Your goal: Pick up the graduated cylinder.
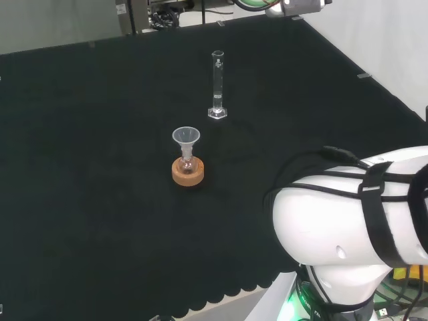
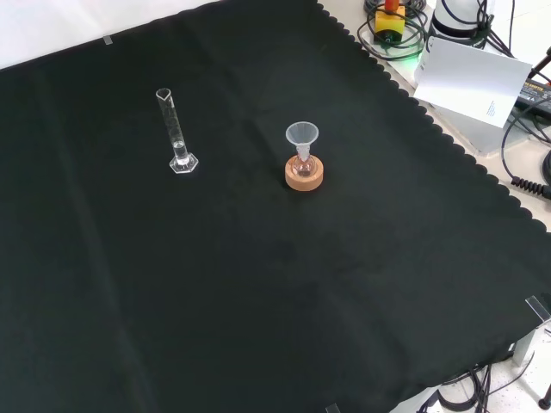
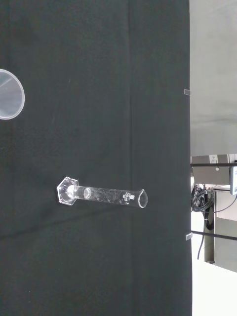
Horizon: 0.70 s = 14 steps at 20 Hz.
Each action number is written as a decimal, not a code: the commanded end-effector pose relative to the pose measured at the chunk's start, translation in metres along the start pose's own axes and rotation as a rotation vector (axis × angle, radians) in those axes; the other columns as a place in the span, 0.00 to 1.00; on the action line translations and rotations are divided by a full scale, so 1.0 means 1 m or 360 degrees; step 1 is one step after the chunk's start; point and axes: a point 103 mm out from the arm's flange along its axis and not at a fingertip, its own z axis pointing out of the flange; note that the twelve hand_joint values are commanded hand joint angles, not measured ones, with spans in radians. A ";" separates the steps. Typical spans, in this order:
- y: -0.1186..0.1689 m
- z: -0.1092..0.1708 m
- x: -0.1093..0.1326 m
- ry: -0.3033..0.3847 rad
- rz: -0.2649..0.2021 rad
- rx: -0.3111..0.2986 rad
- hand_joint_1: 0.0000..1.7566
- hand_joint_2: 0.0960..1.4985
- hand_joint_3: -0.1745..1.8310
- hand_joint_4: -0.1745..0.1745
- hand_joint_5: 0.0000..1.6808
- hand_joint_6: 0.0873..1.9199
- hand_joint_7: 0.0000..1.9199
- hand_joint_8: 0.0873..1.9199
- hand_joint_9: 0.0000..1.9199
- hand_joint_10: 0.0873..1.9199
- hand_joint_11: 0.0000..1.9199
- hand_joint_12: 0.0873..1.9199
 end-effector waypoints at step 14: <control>0.024 0.015 -0.012 0.0018 0.0057 0.0012 0.06 0.81 0.25 0.45 0.09 0.00 0.00 0.17 0.06 0.34 0.00 0.72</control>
